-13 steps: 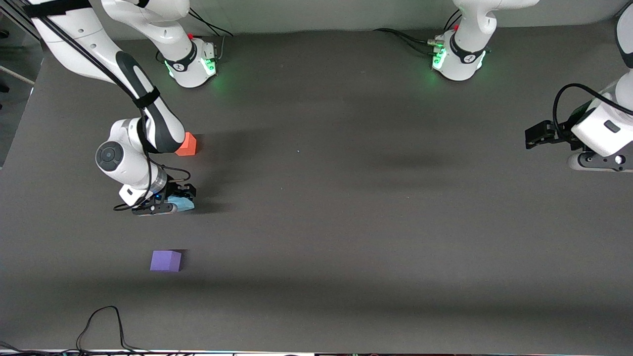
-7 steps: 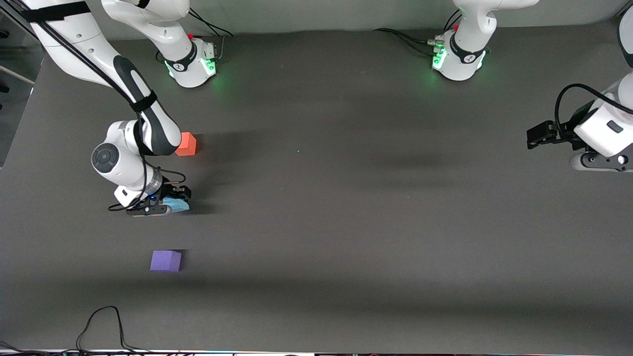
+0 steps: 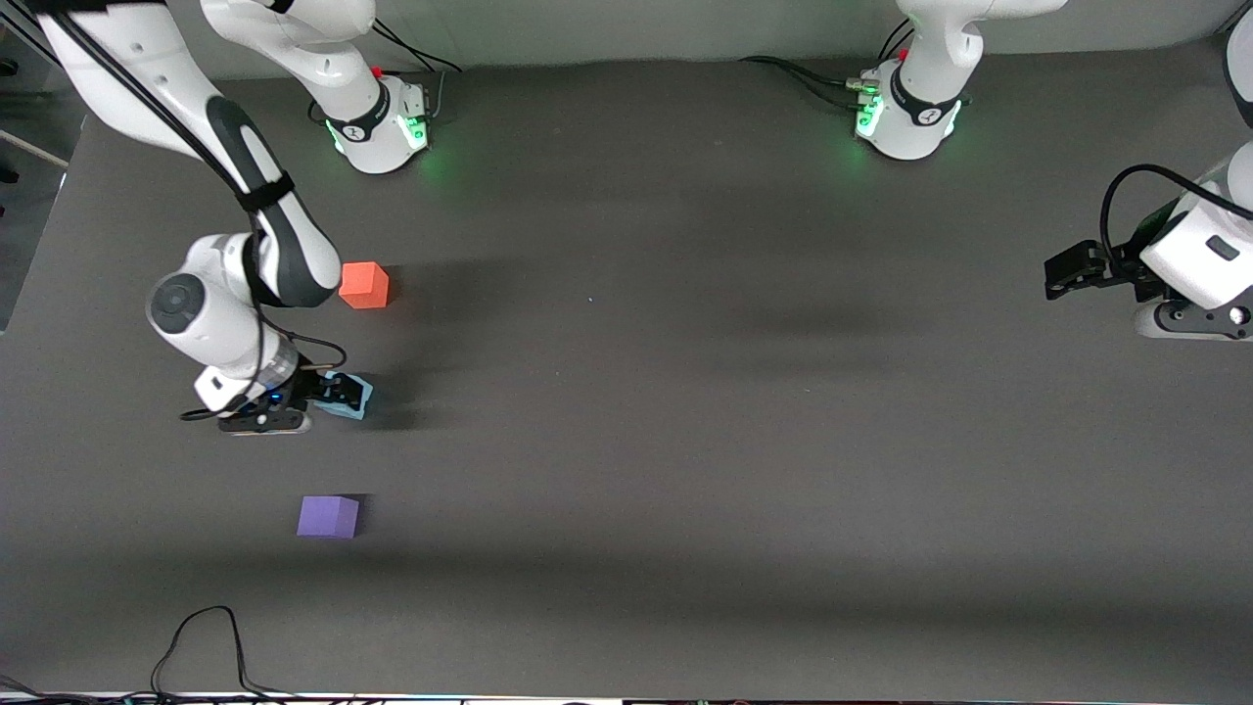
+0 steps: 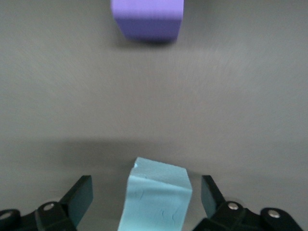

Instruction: Place blue block between orange and purple blocks

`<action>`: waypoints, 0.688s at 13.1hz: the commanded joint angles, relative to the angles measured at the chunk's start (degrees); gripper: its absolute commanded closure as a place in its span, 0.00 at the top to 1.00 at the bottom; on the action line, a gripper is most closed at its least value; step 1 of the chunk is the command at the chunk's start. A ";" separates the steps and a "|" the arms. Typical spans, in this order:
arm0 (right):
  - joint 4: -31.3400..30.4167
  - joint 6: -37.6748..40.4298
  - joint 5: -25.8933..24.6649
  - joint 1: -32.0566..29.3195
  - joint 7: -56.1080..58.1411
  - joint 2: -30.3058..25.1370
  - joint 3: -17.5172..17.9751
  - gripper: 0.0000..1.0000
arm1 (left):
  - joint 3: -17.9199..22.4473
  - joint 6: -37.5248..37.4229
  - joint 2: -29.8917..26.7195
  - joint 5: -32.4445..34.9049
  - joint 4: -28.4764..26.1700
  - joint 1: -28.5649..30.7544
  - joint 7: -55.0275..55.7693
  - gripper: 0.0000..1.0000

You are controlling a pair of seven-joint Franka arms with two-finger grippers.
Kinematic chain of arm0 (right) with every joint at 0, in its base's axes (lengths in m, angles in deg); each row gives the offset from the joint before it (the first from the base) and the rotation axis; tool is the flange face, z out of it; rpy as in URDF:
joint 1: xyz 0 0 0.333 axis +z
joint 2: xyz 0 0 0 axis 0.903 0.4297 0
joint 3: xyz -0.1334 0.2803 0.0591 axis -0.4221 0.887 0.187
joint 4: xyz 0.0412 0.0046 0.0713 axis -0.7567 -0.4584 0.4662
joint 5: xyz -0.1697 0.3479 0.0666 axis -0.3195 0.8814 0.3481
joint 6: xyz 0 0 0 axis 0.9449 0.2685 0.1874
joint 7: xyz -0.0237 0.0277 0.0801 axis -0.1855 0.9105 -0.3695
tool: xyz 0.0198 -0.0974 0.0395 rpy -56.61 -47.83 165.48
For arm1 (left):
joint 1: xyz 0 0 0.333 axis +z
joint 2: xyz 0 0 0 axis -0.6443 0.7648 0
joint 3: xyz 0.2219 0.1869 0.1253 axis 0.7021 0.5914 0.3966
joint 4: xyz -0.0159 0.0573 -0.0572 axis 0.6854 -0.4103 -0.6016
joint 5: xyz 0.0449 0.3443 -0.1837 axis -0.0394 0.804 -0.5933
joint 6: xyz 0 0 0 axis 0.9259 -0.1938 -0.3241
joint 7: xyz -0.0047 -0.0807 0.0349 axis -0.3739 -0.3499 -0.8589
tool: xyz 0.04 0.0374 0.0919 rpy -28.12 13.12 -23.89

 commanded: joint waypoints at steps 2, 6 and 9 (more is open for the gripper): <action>6.32 19.44 1.33 0.63 1.10 -13.08 -0.60 1.00 | -0.68 -0.18 -1.93 -0.40 -0.80 0.39 0.15 1.00; 15.45 33.50 0.98 0.71 1.89 -19.07 -2.27 1.00 | -0.68 0.08 -2.02 -0.40 -0.44 0.30 0.15 1.00; 23.28 43.09 0.89 0.89 1.63 -20.57 -1.75 1.00 | -0.68 0.16 -2.20 -0.40 -0.44 0.30 0.15 1.00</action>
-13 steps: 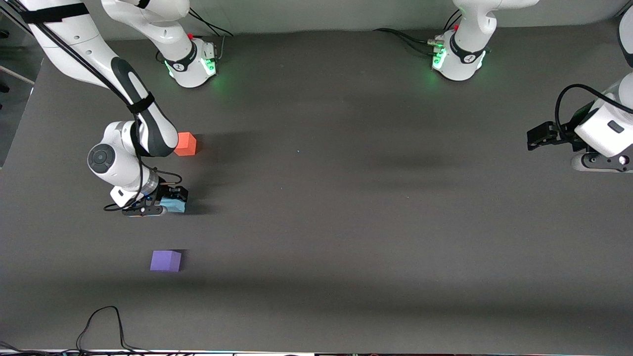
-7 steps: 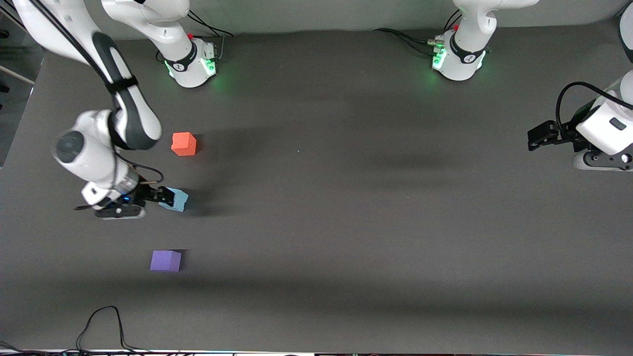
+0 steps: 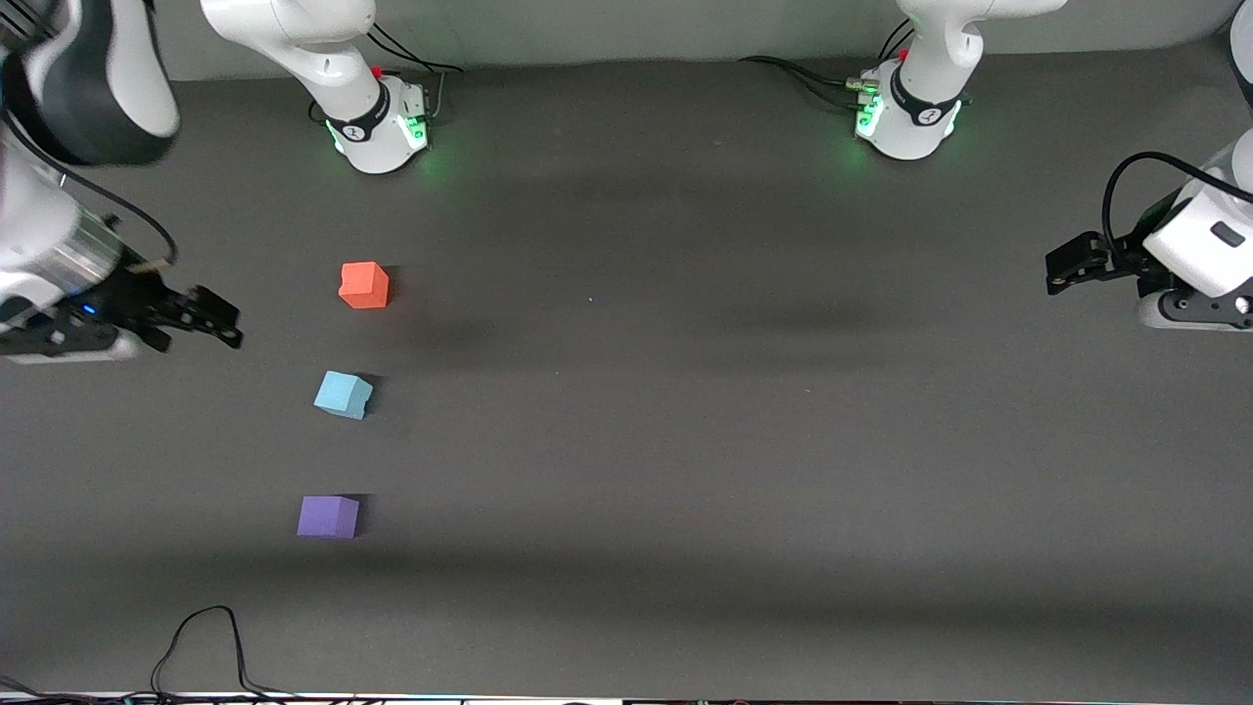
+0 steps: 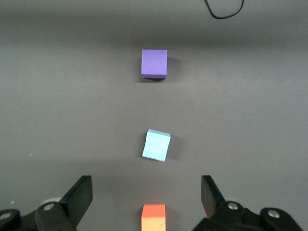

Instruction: Place blue block between orange and purple blocks

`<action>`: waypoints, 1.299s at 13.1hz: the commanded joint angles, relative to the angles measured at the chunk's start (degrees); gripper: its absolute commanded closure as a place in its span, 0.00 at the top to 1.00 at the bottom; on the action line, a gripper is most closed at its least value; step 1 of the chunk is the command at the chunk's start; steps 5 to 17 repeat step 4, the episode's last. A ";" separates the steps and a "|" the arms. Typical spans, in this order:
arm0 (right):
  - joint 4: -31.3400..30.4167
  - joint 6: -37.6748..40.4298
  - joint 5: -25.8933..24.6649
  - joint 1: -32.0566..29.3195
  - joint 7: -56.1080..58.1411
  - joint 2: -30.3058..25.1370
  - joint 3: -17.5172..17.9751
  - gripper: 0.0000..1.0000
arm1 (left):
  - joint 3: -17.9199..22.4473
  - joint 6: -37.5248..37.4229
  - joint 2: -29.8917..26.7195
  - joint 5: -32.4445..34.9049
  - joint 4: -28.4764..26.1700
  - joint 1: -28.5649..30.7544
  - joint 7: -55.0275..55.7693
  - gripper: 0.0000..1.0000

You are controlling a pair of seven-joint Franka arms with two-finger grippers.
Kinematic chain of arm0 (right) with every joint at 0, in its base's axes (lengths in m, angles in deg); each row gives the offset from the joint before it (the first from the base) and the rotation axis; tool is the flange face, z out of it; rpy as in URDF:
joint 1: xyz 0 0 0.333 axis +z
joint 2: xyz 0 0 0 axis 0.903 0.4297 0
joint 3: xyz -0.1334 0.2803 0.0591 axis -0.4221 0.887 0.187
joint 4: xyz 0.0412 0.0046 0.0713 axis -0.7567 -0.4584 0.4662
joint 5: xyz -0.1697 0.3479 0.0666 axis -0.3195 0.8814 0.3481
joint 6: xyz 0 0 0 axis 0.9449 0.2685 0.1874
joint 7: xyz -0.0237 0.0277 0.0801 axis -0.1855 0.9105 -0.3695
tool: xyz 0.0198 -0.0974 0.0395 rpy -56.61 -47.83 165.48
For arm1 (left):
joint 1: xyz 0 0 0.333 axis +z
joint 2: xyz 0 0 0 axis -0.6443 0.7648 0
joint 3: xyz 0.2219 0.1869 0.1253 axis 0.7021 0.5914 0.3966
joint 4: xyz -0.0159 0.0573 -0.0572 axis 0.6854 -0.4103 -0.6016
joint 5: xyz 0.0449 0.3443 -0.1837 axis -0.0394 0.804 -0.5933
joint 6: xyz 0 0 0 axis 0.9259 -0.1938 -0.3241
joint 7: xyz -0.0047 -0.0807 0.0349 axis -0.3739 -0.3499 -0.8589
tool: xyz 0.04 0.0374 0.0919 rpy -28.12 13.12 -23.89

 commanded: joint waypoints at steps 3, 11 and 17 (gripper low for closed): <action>8.53 11.22 0.97 0.83 0.91 0.49 -0.51 1.00 | -0.34 0.25 -1.41 -0.36 -0.66 0.30 0.12 1.00; 8.53 11.58 0.97 0.84 0.82 0.49 -0.51 1.00 | -0.34 0.25 -1.41 -0.36 -0.75 0.30 0.12 1.00; 8.53 11.58 0.97 0.84 0.82 0.49 -0.51 1.00 | -0.34 0.25 -1.41 -0.36 -0.75 0.30 0.12 1.00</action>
